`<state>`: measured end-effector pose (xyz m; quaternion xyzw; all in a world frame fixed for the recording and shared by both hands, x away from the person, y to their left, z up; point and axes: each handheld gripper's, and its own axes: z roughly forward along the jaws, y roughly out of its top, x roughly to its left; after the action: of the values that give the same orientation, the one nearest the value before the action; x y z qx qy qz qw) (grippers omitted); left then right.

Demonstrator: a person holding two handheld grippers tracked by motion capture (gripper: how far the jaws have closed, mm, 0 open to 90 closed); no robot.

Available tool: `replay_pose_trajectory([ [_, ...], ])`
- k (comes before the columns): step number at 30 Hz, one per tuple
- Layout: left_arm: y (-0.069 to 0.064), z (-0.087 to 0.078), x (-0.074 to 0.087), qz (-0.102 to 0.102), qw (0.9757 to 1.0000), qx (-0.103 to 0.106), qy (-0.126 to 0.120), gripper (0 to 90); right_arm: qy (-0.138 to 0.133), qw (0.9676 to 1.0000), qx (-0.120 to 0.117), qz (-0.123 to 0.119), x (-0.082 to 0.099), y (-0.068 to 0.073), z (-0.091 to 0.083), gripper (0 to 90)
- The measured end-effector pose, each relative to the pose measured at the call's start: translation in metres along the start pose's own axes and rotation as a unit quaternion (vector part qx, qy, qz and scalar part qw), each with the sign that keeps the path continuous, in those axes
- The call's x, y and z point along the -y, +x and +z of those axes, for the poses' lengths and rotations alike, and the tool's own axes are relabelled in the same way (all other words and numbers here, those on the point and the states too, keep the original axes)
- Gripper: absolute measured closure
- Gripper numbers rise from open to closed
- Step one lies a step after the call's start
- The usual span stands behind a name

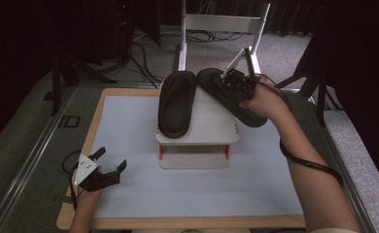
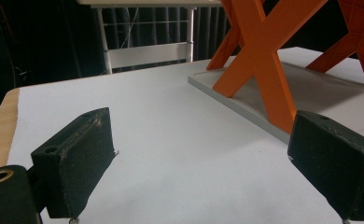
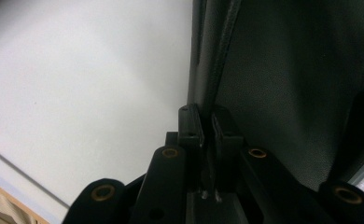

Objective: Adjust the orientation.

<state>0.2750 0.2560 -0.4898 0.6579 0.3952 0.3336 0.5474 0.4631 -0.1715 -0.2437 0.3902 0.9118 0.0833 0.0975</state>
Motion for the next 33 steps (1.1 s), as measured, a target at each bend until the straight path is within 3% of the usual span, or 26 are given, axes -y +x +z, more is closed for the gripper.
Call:
replay_pose_trajectory([
  [9, 0.0, 0.0, 0.0, 0.0, 1.0, 0.001, -0.001, 7.4, 0.002, 1.0, 0.004, 0.002, -0.006, 0.001, 0.001, 82.8],
  [15, 0.0, 0.0, 0.0, 0.0, 1.0, 0.001, 0.0, 7.4, -0.016, 0.9997, -0.019, 0.003, -0.005, 0.002, -0.003, 80.7],
  [24, 0.0, 0.0, 0.0, 0.0, 1.0, 0.001, 0.001, 7.4, -0.03, 0.9989, -0.035, -0.009, -0.01, 0.011, -0.005, 78.8],
  [26, 0.0, 0.0, 0.0, 0.0, 1.0, 0.001, 0.001, 7.4, -0.038, 0.9981, -0.049, -0.006, -0.01, 0.013, -0.007, 78.4],
  [32, 0.0, 0.0, 0.0, 0.001, 1.0, 0.001, 0.0, 7.4, -0.033, 0.9985, -0.04, -0.015, -0.013, 0.022, -0.006, 77.1],
  [33, 0.0, 0.0, 0.0, 0.001, 1.0, 0.001, 0.0, 7.4, -0.037, 0.9975, -0.06, -0.011, -0.013, 0.024, -0.006, 76.5],
])
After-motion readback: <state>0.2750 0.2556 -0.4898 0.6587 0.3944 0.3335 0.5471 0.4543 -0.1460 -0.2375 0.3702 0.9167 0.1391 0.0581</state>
